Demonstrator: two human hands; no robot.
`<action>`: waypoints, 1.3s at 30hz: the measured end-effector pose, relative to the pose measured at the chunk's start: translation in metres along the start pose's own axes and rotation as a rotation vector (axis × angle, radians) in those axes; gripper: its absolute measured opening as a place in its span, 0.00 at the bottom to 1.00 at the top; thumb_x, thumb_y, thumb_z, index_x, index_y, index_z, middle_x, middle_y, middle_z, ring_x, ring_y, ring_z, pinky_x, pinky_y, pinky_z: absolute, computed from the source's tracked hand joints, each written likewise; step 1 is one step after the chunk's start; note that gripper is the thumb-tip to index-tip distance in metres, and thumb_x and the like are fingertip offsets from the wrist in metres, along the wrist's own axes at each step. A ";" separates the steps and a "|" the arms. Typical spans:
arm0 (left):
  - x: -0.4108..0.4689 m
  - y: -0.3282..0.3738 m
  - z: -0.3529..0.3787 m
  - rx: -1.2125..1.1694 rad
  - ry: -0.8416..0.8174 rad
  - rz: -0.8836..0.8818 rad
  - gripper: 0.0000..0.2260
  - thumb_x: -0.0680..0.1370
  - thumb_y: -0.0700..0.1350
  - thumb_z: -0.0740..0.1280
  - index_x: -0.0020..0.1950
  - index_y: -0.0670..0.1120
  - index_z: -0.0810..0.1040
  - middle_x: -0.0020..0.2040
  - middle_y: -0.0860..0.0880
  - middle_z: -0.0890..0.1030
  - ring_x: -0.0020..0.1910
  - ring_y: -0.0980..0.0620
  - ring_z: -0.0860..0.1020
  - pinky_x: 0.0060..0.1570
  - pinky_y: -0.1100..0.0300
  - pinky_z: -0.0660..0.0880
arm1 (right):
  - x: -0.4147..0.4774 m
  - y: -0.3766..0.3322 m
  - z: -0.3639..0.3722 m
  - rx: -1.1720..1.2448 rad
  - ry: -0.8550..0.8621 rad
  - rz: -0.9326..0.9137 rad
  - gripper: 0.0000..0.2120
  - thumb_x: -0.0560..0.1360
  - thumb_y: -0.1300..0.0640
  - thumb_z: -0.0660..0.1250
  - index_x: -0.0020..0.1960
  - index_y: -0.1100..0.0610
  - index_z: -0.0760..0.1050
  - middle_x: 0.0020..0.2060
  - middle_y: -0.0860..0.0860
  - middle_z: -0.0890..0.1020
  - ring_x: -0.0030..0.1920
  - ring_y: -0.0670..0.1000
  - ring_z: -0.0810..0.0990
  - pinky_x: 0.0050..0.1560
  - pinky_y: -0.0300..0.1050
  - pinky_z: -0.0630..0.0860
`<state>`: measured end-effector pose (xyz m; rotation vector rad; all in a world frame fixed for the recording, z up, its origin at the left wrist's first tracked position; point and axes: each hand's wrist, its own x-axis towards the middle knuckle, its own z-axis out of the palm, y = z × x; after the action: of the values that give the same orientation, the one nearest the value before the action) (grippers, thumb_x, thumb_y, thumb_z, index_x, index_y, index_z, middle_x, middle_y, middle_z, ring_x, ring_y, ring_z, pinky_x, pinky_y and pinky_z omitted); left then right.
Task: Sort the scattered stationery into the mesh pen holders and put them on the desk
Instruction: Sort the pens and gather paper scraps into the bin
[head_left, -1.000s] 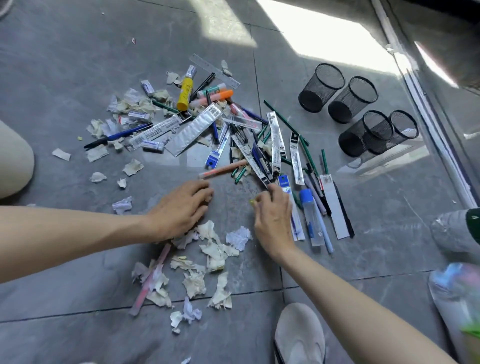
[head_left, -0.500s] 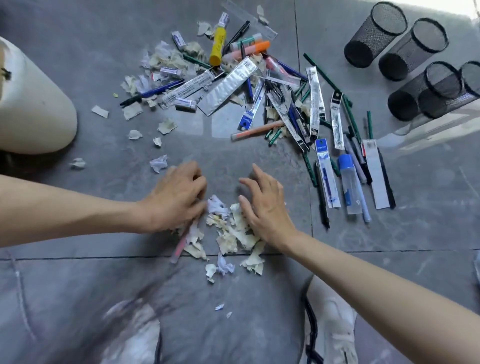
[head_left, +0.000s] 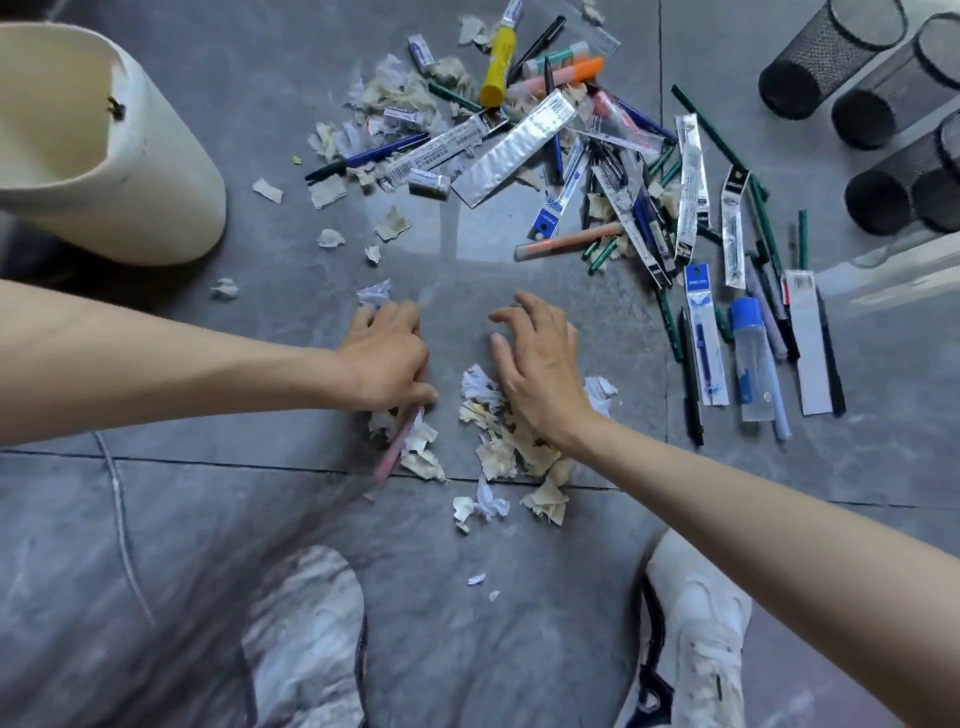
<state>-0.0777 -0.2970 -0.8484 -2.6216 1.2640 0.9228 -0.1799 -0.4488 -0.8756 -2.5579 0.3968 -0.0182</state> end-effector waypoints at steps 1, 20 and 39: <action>0.000 0.000 -0.002 -0.005 0.002 0.001 0.14 0.72 0.58 0.67 0.44 0.47 0.80 0.50 0.49 0.60 0.60 0.45 0.63 0.58 0.54 0.57 | 0.000 -0.001 0.001 0.001 0.000 -0.001 0.21 0.77 0.48 0.50 0.59 0.58 0.74 0.64 0.57 0.71 0.64 0.58 0.68 0.64 0.51 0.59; 0.046 -0.003 -0.068 -0.851 -0.090 -0.155 0.08 0.63 0.50 0.73 0.33 0.45 0.82 0.39 0.40 0.77 0.41 0.47 0.71 0.43 0.54 0.65 | 0.010 -0.048 -0.008 1.128 -0.202 0.613 0.06 0.78 0.62 0.62 0.42 0.59 0.73 0.30 0.58 0.78 0.27 0.50 0.78 0.31 0.42 0.73; 0.034 0.002 0.023 -0.332 0.291 0.171 0.27 0.80 0.59 0.46 0.77 0.49 0.51 0.78 0.53 0.50 0.75 0.60 0.44 0.75 0.54 0.40 | 0.003 0.096 -0.065 -0.271 0.405 0.601 0.21 0.71 0.71 0.60 0.63 0.62 0.68 0.56 0.60 0.71 0.56 0.59 0.68 0.55 0.50 0.64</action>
<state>-0.0739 -0.3139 -0.8851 -3.0339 1.5407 0.8625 -0.2101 -0.5604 -0.8707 -2.5774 1.3894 -0.2798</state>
